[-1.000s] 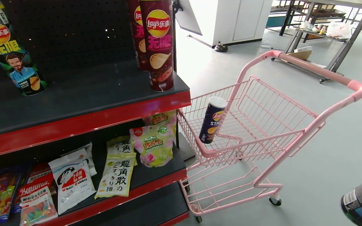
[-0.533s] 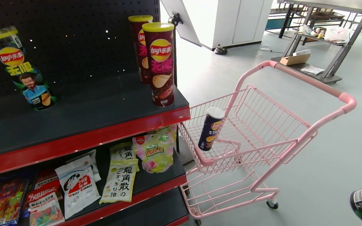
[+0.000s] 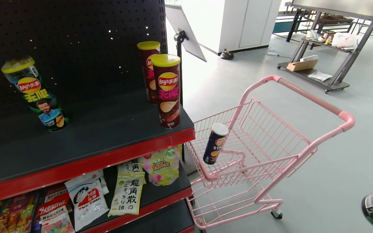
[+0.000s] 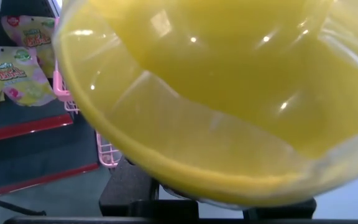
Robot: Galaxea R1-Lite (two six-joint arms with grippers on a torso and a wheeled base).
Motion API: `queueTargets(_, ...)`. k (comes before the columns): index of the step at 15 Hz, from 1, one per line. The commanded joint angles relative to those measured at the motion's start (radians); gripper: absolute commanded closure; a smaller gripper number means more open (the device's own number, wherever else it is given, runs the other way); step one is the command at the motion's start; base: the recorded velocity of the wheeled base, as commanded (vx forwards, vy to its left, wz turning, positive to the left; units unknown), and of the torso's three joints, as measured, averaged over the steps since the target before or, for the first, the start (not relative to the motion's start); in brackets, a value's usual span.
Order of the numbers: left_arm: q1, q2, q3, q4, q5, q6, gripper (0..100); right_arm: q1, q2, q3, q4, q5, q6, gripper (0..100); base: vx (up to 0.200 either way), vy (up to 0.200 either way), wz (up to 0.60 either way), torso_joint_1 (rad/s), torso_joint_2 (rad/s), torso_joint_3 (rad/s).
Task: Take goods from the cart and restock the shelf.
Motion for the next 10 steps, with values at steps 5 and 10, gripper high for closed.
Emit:
queueTargets(5, 0.001, 0.001, 0.0, 0.0, 0.001, 0.0, 0, 0.0, 0.009, 0.007, -0.002, -0.001, -0.013, 100, 0.0, 0.0, 0.0, 0.16, -0.39, -0.234)
queueTargets(10, 0.001, 0.001, 0.0, 0.0, 0.001, 0.0, 0, -0.004, 0.001, 0.015, -0.003, -0.003, -0.055, 100, 0.0, 0.0, 0.48, 0.023, -0.05, -0.03)
